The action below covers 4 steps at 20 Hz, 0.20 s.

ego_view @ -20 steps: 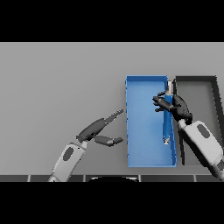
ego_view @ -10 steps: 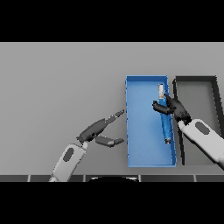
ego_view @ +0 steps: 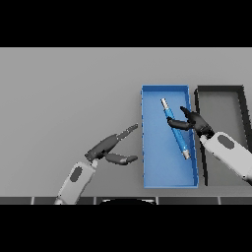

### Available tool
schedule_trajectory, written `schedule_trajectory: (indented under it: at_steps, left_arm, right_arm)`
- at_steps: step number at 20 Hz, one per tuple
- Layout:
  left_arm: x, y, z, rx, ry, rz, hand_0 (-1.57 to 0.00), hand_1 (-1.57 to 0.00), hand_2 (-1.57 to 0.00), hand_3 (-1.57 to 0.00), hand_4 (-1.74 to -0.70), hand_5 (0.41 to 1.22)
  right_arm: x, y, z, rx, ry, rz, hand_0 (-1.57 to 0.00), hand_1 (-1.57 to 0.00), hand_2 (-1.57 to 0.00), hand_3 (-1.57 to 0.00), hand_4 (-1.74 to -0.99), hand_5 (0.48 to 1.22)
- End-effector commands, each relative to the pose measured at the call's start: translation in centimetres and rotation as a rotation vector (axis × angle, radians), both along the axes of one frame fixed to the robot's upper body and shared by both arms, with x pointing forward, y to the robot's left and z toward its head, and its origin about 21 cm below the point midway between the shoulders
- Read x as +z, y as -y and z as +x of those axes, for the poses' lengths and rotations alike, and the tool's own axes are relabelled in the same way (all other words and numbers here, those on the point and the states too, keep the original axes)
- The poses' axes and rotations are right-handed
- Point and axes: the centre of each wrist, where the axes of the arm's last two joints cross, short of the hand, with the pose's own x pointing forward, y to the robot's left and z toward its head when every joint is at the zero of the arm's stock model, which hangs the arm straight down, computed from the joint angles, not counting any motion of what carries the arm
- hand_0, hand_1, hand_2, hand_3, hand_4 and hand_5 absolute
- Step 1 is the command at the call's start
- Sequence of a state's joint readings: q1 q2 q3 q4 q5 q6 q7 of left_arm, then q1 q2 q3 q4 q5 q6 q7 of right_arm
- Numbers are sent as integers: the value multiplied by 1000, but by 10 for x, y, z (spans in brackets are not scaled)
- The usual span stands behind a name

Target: Pick up the blue pipe and place it into the blue bin.

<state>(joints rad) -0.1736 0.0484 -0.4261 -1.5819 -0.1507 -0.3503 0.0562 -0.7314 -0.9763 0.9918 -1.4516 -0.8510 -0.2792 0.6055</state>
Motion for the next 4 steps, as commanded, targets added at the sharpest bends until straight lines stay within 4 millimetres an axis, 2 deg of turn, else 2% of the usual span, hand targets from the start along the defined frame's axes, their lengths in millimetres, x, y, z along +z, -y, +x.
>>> schedule_trajectory:
  at_steps: [1,4]
  left_arm:
    - [-1,-2,0,5,-4,4,1,1,1,1,-930,496]
    - [-1,-1,3,1,-1,3,1,1,1,1,-930,495]
  right_arm:
    - [-2,-4,-1,17,3,1,-19,-17,-17,-4,-1084,713]
    - [-1,-2,-1,21,2,6,-19,-17,-17,-4,-1084,714]
